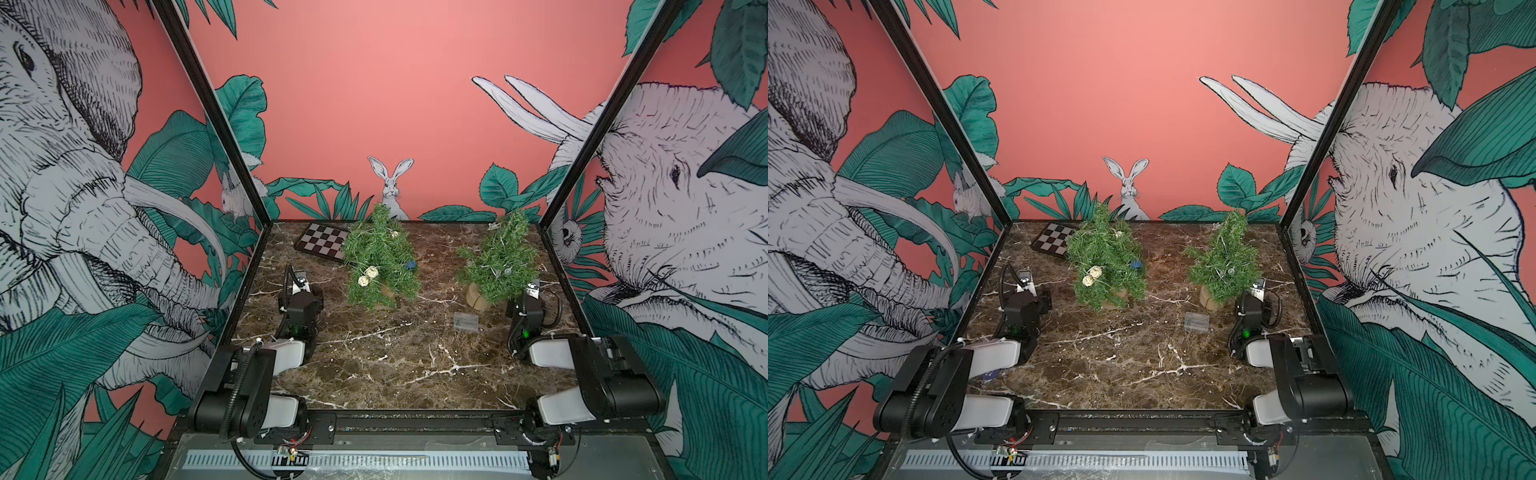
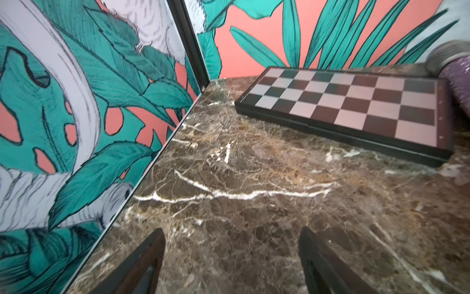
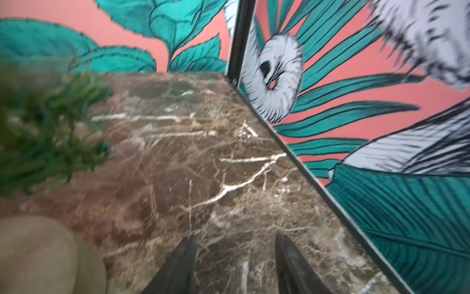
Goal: Wrap string light around the christmas tree
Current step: Reset both arms
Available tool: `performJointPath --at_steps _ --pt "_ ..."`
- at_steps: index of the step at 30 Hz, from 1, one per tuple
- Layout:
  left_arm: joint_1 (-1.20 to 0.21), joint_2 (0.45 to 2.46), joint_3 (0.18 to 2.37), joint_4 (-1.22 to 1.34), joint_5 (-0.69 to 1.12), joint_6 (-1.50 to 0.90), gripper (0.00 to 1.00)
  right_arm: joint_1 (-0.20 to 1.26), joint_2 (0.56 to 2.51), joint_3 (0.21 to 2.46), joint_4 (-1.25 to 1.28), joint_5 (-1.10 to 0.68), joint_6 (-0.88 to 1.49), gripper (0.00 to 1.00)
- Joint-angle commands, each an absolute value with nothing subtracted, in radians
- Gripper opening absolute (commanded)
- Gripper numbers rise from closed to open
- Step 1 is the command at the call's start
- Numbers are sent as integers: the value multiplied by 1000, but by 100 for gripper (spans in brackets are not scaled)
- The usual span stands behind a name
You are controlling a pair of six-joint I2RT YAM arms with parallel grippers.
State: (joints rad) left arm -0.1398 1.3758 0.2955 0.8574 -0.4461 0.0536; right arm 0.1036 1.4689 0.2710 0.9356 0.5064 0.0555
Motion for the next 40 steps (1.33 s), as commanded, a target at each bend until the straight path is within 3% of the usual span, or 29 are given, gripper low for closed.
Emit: performJointPath --at_steps 1,7,9,11,14,16,20,21,22,23,40 --pt "-124 1422 269 1027 -378 93 83 104 1473 256 1101 462 33 53" --pt "-124 1488 295 1033 -331 104 83 99 1514 238 1143 391 23 58" --pt "-124 1526 302 1055 -322 106 83 95 1592 230 1289 397 5 63" --pt "-121 1594 302 1156 -324 126 84 95 1560 238 1207 400 24 65" --pt "-117 1548 335 1010 -317 99 84 86 1565 240 1213 387 28 68" --pt "-117 1575 350 1029 -314 112 100 84 1566 238 1218 385 28 69" --pt "-117 1569 365 996 -318 107 100 82 1570 238 1226 382 29 72" --pt "-116 1569 379 962 -320 106 100 81 1564 240 1210 383 33 76" --pt "-115 1555 379 935 -315 100 100 81 1564 238 1211 383 32 95" --pt "-115 1549 380 924 -310 99 100 80 1567 237 1221 382 32 99" --pt "-117 1553 370 950 -314 106 100 80 1566 238 1220 380 32 99"
